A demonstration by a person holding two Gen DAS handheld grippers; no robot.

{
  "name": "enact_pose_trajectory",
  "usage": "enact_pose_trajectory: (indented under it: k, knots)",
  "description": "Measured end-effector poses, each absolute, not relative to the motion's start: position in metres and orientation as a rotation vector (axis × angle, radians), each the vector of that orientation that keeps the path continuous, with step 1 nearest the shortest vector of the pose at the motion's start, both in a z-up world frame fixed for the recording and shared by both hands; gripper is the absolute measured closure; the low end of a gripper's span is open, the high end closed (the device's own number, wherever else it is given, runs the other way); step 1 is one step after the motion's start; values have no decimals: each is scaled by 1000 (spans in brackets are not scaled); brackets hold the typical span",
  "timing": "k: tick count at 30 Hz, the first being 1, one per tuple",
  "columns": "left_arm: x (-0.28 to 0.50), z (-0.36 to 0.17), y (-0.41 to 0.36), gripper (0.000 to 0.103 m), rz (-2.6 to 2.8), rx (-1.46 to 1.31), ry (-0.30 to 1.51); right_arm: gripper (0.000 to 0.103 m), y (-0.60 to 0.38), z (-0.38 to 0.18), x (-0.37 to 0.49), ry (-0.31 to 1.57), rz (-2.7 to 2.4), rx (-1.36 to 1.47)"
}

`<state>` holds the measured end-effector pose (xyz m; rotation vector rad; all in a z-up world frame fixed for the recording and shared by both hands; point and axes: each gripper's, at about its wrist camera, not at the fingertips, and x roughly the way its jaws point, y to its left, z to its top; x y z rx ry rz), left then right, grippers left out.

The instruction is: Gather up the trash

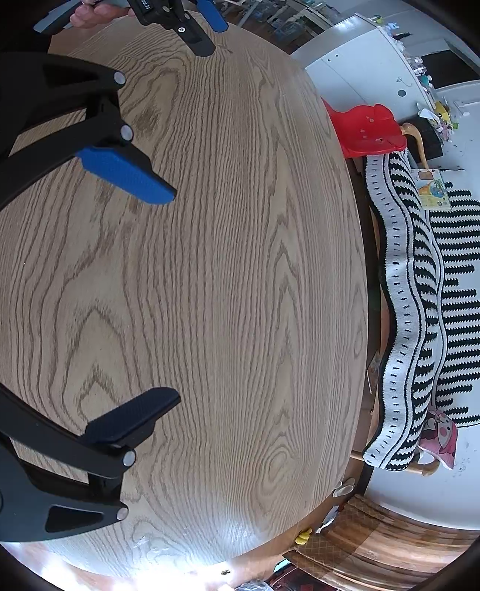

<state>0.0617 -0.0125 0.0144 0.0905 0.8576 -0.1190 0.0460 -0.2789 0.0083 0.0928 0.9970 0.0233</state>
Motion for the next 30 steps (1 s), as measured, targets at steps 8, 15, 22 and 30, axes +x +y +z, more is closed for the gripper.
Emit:
enact_pose_trajectory:
  k: [8, 15, 22, 30]
  knots:
    - [61, 14, -12, 7, -120, 91, 859, 7, -278, 8, 46, 998, 25, 91]
    - [62, 14, -12, 7, -120, 91, 858, 7, -279, 9, 45, 997, 25, 90]
    - [61, 11, -10, 7, -115, 90, 860, 7, -278, 8, 45, 998, 25, 89]
    - [60, 8, -8, 7, -107, 85, 872, 7, -278, 8, 46, 999, 25, 90]
